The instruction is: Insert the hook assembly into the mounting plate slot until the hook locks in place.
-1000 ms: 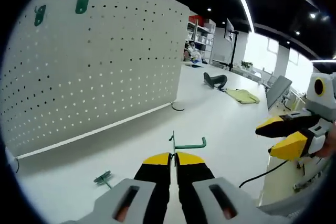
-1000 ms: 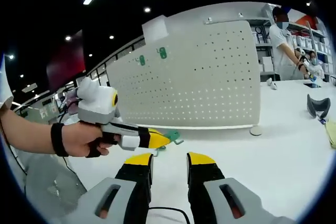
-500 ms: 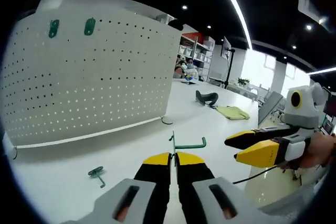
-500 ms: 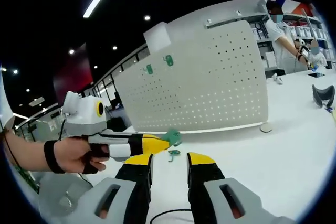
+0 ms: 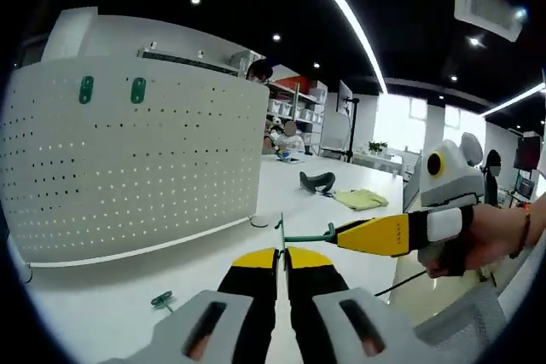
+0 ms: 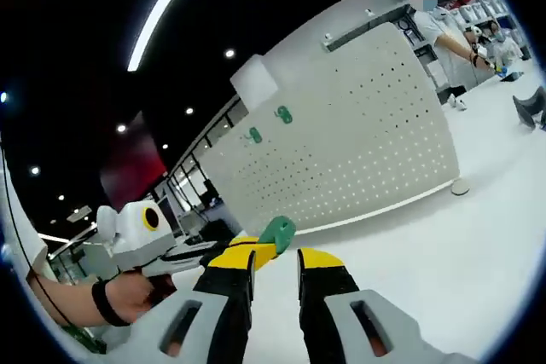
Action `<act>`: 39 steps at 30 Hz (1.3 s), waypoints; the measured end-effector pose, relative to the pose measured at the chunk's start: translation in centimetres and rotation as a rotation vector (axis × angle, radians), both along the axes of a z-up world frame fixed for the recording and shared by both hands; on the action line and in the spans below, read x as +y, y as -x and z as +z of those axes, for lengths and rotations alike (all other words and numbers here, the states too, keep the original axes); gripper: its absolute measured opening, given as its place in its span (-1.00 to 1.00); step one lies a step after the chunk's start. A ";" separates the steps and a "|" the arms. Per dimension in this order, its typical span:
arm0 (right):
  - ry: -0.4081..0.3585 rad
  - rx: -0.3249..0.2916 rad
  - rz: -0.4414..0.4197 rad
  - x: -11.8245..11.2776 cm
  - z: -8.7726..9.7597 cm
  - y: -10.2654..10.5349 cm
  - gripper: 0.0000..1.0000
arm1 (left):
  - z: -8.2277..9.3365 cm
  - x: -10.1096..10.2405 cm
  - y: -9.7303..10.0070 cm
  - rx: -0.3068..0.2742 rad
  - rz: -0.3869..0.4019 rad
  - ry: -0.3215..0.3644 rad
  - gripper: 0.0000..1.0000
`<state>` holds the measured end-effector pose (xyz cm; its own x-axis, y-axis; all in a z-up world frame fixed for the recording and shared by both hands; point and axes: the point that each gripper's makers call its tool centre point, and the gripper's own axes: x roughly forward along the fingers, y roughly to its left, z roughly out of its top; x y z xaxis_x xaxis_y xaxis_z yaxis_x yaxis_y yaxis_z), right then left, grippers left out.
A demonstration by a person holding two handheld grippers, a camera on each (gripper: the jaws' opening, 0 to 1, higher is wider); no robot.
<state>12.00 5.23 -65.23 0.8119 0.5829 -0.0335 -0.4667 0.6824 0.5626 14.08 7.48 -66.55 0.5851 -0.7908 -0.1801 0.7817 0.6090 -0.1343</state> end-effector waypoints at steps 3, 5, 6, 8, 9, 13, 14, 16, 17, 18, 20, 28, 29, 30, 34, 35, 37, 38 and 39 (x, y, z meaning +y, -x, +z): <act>-0.011 0.000 -0.002 0.5 0.3 -0.1 -0.74 | 0.5 0.4 0.2 -0.041 -0.017 0.004 -0.93; -0.006 -0.001 -0.005 0.7 0.3 -0.2 -0.79 | 0.7 0.6 0.2 -0.055 -0.022 0.007 -0.93; -0.015 0.009 0.004 0.9 0.2 -0.2 -0.80 | 0.7 0.6 0.2 -0.060 -0.029 0.010 -0.93; -0.040 0.018 -0.001 0.8 0.3 -0.2 -0.86 | 1.0 0.7 0.3 -0.075 -0.037 0.023 -0.93; -0.047 0.028 -0.002 0.8 0.2 -0.2 -0.89 | 1.1 0.5 0.4 -0.095 -0.052 0.020 -0.93; -0.068 0.031 0.002 0.6 0.4 -0.3 -0.92 | 1.6 0.0 0.8 -0.139 -0.085 0.014 -0.93; -0.072 0.037 0.004 0.6 0.4 -0.4 -0.92 | 1.6 -0.2 0.8 -0.146 -0.089 0.011 -0.93; -0.086 0.039 0.005 0.5 0.5 -0.4 -0.92 | 1.8 -0.4 0.8 -0.159 -0.092 0.013 -0.93; -0.092 0.040 0.005 0.4 0.5 -0.5 -0.93 | 1.8 -0.4 0.8 -0.161 -0.089 0.014 -0.93; -0.107 0.044 0.004 0.4 0.6 -0.5 -0.93 | 1.8 -0.5 0.8 -0.166 -0.090 0.015 -0.93; -0.134 0.057 0.013 0.3 0.7 -0.5 -0.94 | 1.9 -0.5 0.8 -0.181 -0.086 0.014 -0.93; -0.204 0.102 0.056 0.9 0.8 -0.5 -0.96 | 2.3 -0.2 1.2 -0.264 -0.075 -0.026 -0.93; -0.229 0.137 0.058 1.1 0.8 -0.5 -0.96 | 2.2 -0.1 1.2 -0.251 -0.076 -0.025 -0.93; -0.234 0.175 0.061 1.4 0.5 -0.4 -0.97 | 2.0 0.1 1.2 -0.230 -0.069 -0.026 -0.92; -0.165 0.132 0.080 2.4 1.0 -0.5 -0.98 | 2.2 1.1 0.9 -0.218 -0.041 -0.029 -0.91; -0.159 0.130 0.083 2.9 1.2 -0.6 -0.98 | 2.3 1.4 0.8 -0.217 -0.034 -0.030 -0.91; -0.142 0.124 0.089 3.4 1.3 -0.8 -0.98 | 2.5 1.9 0.7 -0.201 -0.021 -0.026 -0.91; -0.129 0.122 0.093 3.7 1.3 -0.8 -0.98 | 2.4 2.2 0.6 -0.172 -0.012 -0.012 -0.91; -0.120 0.120 0.099 4.0 1.3 -0.9 -0.98 | 2.4 2.7 0.5 -0.163 -0.012 -0.002 -0.90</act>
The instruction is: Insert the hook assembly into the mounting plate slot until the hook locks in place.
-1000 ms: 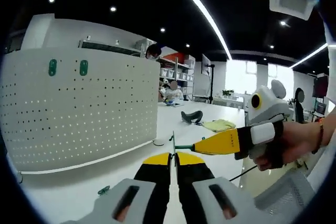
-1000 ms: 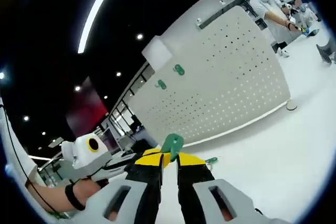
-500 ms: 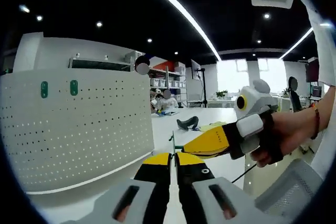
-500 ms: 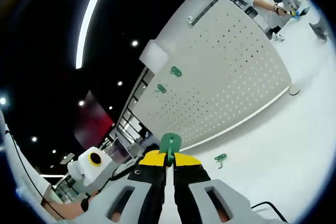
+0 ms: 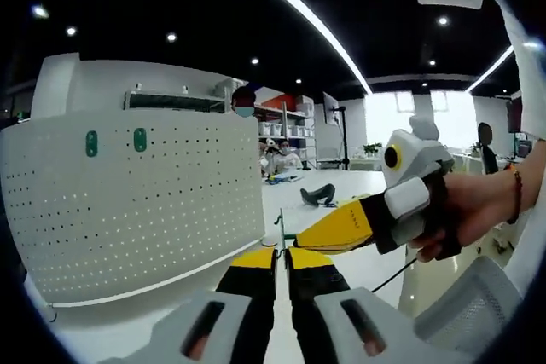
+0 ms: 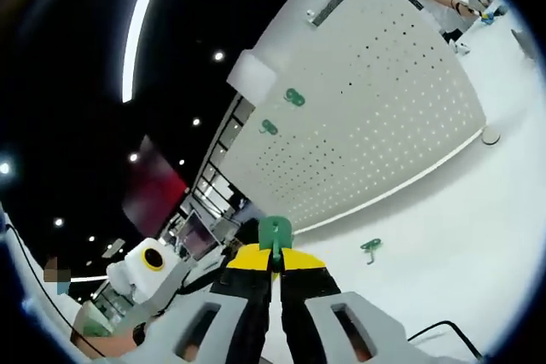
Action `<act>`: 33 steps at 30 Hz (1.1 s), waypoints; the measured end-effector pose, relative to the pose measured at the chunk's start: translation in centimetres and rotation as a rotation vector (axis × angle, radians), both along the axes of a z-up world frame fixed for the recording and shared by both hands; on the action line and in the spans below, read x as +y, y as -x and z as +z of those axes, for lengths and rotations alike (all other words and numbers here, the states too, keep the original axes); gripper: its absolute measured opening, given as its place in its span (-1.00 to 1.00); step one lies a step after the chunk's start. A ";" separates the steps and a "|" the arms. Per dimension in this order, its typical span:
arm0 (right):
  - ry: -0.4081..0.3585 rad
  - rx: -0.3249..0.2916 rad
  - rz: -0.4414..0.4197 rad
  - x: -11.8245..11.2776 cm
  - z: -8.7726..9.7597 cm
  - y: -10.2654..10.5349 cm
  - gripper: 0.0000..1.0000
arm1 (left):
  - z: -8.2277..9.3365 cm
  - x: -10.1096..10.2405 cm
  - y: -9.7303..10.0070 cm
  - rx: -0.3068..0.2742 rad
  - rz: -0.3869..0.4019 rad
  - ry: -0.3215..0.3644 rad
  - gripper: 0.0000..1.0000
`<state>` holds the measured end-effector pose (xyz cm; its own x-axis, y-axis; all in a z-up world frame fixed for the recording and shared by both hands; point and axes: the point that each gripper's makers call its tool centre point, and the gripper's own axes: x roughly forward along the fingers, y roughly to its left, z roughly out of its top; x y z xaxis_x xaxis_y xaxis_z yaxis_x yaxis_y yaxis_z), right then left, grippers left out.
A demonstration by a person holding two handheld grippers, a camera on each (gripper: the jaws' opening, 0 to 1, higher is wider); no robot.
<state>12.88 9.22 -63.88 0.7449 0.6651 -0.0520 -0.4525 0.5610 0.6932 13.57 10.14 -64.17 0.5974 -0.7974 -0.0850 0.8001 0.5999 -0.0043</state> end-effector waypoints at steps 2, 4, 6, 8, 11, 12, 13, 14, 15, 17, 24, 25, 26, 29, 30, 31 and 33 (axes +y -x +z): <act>0.008 -0.008 0.005 0.5 0.2 0.0 -0.98 | 0.2 0.7 0.0 -0.002 0.007 0.018 -0.90; 0.041 -0.034 -0.008 0.7 0.5 -0.3 -0.98 | 0.3 1.5 0.0 0.006 0.018 0.032 -0.88; 0.041 -0.032 -0.012 1.1 0.8 -0.5 -0.98 | 0.3 2.3 -0.1 0.011 0.031 0.028 -0.85; 0.045 -0.040 -0.018 1.4 1.1 -0.9 -0.98 | 0.2 3.1 -0.1 0.020 0.033 0.022 -0.83; 0.107 -0.079 -0.025 2.1 1.5 -1.5 -0.97 | -0.1 4.6 -0.1 0.040 0.044 0.031 -0.81; 0.119 -0.091 -0.026 2.3 1.7 -1.7 -0.97 | -0.1 5.1 -0.1 0.039 0.050 0.034 -0.79; 0.137 -0.109 -0.034 2.5 2.0 -1.9 -0.97 | -0.1 5.5 -0.1 0.040 0.057 0.038 -0.78; 0.147 -0.111 -0.045 2.6 2.1 -2.1 -0.97 | -0.1 5.9 -0.1 0.044 0.058 0.040 -0.74; 0.160 -0.120 -0.042 2.9 2.2 -2.2 -0.97 | -0.2 6.5 -0.1 0.049 0.061 0.042 -0.71; 0.166 -0.131 -0.048 3.5 2.4 -2.6 -0.97 | -0.2 7.4 -0.1 0.043 0.071 0.047 -0.64; 0.209 -0.143 -0.065 4.5 2.7 -3.9 -0.97 | -0.1 9.7 -0.4 0.046 0.065 0.033 -0.58; 0.208 -0.140 -0.069 4.6 2.8 -4.1 -0.97 | -0.1 10.0 -0.4 0.061 0.064 0.042 -0.57; 0.219 -0.144 -0.081 4.6 3.0 -4.4 -0.97 | -0.1 10.4 -0.5 0.077 0.068 0.051 -0.56; 0.241 -0.159 -0.096 4.8 3.4 -5.1 -0.97 | 0.2 11.1 -0.4 0.060 0.059 0.045 -0.54; 0.249 -0.162 -0.103 4.9 3.6 -5.4 -0.97 | 0.1 11.4 -0.4 0.065 0.058 0.038 -0.52; 0.263 -0.172 -0.110 5.0 3.7 -5.5 -0.97 | 0.1 11.7 -0.4 0.056 0.057 0.028 -0.52; 0.308 -0.189 -0.124 5.0 3.9 -5.9 -0.97 | 0.4 12.1 -0.3 0.023 0.053 0.013 -0.51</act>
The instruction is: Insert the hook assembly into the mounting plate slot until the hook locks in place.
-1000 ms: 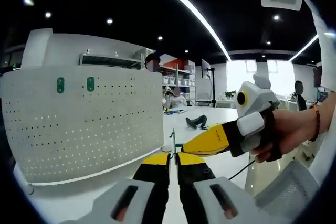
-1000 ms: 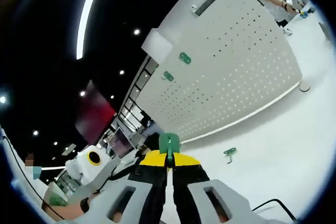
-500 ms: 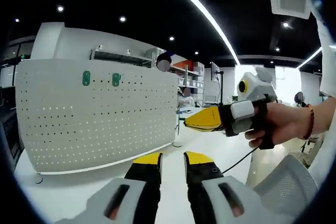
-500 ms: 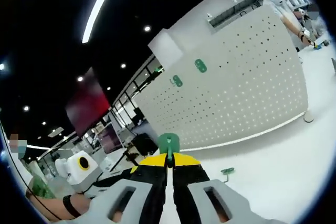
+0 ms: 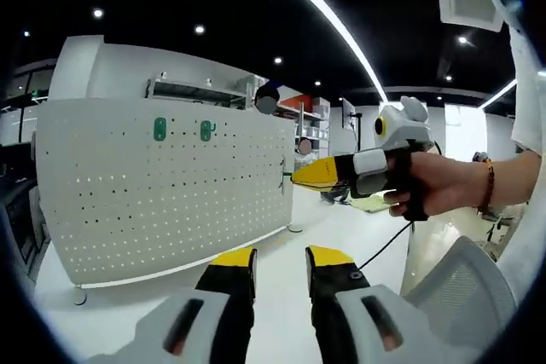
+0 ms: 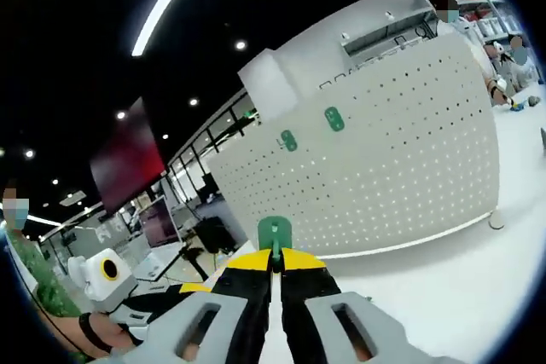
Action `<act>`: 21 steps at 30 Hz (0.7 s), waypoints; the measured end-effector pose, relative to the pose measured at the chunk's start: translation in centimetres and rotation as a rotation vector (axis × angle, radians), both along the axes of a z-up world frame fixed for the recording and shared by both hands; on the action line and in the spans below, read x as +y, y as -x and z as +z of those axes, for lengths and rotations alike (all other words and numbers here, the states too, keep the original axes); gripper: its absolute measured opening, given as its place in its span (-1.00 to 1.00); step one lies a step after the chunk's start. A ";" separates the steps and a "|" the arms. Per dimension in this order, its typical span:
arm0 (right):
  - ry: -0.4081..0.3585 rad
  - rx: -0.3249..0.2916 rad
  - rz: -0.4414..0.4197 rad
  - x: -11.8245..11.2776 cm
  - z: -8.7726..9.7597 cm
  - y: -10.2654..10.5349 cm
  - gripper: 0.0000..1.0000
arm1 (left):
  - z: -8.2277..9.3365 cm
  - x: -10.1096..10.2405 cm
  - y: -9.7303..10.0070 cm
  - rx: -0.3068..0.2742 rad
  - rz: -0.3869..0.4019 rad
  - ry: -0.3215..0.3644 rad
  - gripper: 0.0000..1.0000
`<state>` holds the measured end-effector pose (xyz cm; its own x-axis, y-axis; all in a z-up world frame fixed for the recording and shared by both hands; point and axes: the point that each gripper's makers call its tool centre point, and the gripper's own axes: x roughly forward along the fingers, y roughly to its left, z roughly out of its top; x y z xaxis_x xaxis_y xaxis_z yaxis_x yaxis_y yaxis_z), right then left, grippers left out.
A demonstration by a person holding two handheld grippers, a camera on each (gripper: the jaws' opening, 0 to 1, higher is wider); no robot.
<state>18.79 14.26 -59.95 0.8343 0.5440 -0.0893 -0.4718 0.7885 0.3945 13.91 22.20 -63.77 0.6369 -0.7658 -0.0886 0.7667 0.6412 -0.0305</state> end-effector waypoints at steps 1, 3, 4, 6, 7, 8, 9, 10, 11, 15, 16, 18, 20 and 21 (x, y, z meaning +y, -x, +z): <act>0.001 -0.007 -0.002 0.2 0.2 -0.1 -0.97 | 0.1 0.3 0.0 0.007 -0.001 0.001 -0.48; 0.024 -0.022 -0.012 0.2 0.4 -0.4 -0.97 | 0.2 0.5 0.1 0.006 -0.009 -0.006 -0.43; 0.030 -0.025 -0.016 0.3 0.5 -0.6 -0.97 | 0.5 0.9 0.0 -0.012 0.002 -0.010 -0.43; 0.040 -0.035 -0.030 0.3 0.8 -0.9 -0.97 | 0.9 1.2 0.1 -0.027 -0.001 -0.003 -0.43; 0.040 -0.041 -0.038 0.3 1.0 -1.1 -0.97 | 1.0 1.4 0.1 -0.028 -0.001 -0.003 -0.40; 0.050 -0.052 -0.044 0.5 1.2 -1.4 -0.97 | 1.2 1.6 0.2 -0.030 0.003 -0.004 -0.36; 0.068 -0.057 -0.049 0.6 1.3 -1.6 -0.97 | 1.2 1.8 0.2 -0.035 0.005 -0.007 -0.32; 0.088 -0.059 -0.060 0.6 1.4 -1.8 -0.97 | 1.3 2.1 0.3 -0.038 0.007 -0.009 -0.29; 0.103 -0.068 -0.064 0.8 1.6 -2.0 -0.97 | 1.3 2.2 0.3 -0.039 0.008 -0.008 -0.28; 0.104 -0.098 -0.084 1.3 3.0 -2.8 -0.97 | 1.3 3.1 0.3 -0.040 0.025 -0.010 -0.25; 0.152 -0.120 -0.103 1.0 3.2 -3.3 -0.97 | 1.2 3.4 0.3 -0.041 0.030 -0.010 -0.23; 0.157 -0.120 -0.111 1.2 3.5 -3.7 -0.97 | 1.1 3.8 0.3 -0.032 0.037 -0.004 -0.17; 0.157 -0.134 -0.118 1.3 4.1 -4.2 -0.97 | 1.2 4.2 0.2 -0.049 0.046 -0.010 -0.16; 0.161 -0.143 -0.125 1.3 4.3 -4.4 -0.97 | 1.2 4.4 0.2 -0.049 0.052 -0.010 -0.14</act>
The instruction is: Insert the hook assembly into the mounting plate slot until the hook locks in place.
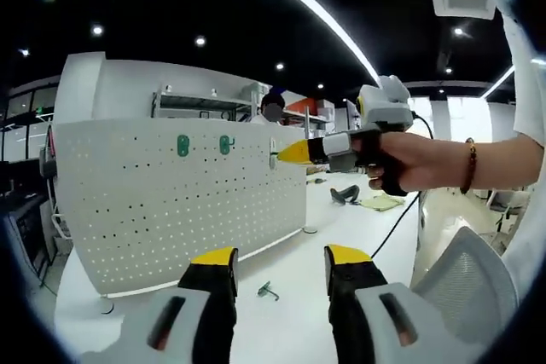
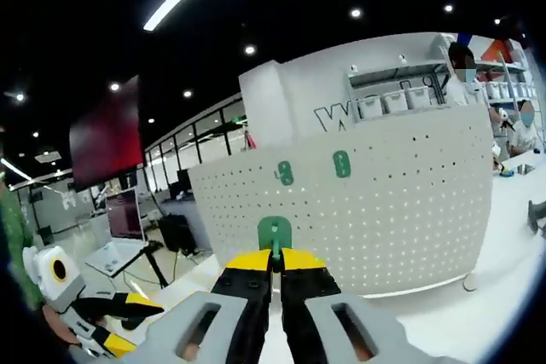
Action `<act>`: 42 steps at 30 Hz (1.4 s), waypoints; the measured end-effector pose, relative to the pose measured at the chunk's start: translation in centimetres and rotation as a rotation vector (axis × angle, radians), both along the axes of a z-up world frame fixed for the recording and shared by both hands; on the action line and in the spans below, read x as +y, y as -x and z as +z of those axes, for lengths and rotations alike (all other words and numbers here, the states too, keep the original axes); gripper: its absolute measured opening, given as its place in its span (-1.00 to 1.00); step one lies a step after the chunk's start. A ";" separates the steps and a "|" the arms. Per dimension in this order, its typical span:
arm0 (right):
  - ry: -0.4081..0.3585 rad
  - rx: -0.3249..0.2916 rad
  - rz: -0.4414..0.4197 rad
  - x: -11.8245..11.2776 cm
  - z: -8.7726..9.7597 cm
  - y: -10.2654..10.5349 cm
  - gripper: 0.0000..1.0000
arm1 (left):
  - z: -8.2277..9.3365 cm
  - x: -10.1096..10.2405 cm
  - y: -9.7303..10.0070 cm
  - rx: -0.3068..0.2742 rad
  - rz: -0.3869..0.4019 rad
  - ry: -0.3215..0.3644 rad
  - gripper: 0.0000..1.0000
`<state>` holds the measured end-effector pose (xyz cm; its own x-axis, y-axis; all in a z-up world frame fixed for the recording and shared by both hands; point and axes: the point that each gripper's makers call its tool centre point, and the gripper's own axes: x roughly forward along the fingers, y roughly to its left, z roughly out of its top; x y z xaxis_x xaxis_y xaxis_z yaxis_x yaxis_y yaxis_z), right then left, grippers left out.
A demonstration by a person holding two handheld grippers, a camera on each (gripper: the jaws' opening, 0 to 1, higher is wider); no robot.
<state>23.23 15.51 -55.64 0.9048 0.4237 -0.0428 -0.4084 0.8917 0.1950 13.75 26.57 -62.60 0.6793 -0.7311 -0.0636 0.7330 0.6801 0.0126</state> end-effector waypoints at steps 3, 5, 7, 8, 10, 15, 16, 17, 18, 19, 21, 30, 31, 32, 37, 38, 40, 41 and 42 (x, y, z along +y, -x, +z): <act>0.056 -0.018 -0.019 -0.1 0.4 -0.7 -0.97 | -0.3 0.4 -0.1 0.031 0.017 -0.001 -0.02; 0.056 -0.035 -0.030 -0.2 0.8 -1.2 -0.97 | -0.3 0.6 -0.2 0.027 0.024 -0.010 0.08; 0.070 -0.035 -0.046 -0.4 0.8 -1.6 -0.97 | -0.3 0.8 -0.2 0.024 0.029 -0.006 0.09; 0.070 -0.039 -0.053 -0.4 1.0 -1.7 -0.97 | -0.3 0.8 -0.2 0.029 0.027 -0.006 0.10; 0.033 -0.038 -0.072 -0.6 1.3 -2.2 -0.97 | -0.4 1.1 -0.3 0.032 0.038 -0.012 0.17; 0.044 -0.038 -0.097 -0.7 1.5 -3.3 -0.97 | -0.4 1.7 -0.7 0.036 0.061 -0.010 0.36; 0.027 -0.039 -0.096 -0.5 1.8 -3.3 -0.97 | -0.4 1.8 -0.7 0.038 0.063 -0.011 0.36; 0.029 -0.039 -0.095 -0.4 1.8 -3.4 -0.97 | -0.3 1.8 -0.7 0.033 0.063 -0.016 0.37; 0.032 -0.041 -0.096 -0.3 1.9 -3.5 -0.97 | -0.3 1.8 -0.8 0.031 0.063 -0.018 0.39; 0.038 -0.040 -0.101 -0.2 2.0 -3.7 -0.97 | -0.3 1.9 -0.8 0.034 0.063 -0.018 0.41; 0.035 -0.045 -0.103 -0.1 2.2 -4.1 -0.97 | -0.3 1.7 -0.7 0.031 0.055 -0.021 0.43; 0.033 -0.049 -0.112 0.4 3.0 -5.9 -0.97 | -0.3 1.9 -0.8 0.036 0.052 -0.037 0.46; 0.033 -0.047 -0.113 0.5 3.0 -6.1 -0.97 | -0.1 2.0 -0.9 0.028 0.052 -0.041 0.47; 0.033 -0.049 -0.114 0.5 3.0 -6.2 -0.97 | 0.1 2.0 -0.9 0.020 0.050 -0.041 0.47; 0.039 -0.046 -0.111 0.8 3.1 -7.1 -0.97 | 0.3 2.2 -1.1 0.018 0.052 -0.038 0.51; 0.040 -0.047 -0.111 0.8 3.1 -7.2 -0.97 | 0.3 2.2 -1.2 0.020 0.052 -0.038 0.51; 0.040 -0.049 -0.117 0.8 3.2 -7.6 -0.97 | 0.3 2.2 -1.1 0.017 0.049 -0.031 0.51; 0.037 -0.049 -0.121 0.7 3.3 -7.7 -0.97 | 0.3 2.2 -1.1 0.019 0.049 -0.032 0.51; 0.032 -0.050 -0.122 0.7 3.4 -8.0 -0.97 | 0.2 2.2 -1.1 0.021 0.050 -0.034 0.50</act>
<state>31.18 16.25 -52.28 0.9509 0.3095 -0.0085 -0.3049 0.9409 0.1477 14.87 28.82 -62.42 0.7131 -0.6935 -0.1027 0.6987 0.7151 0.0217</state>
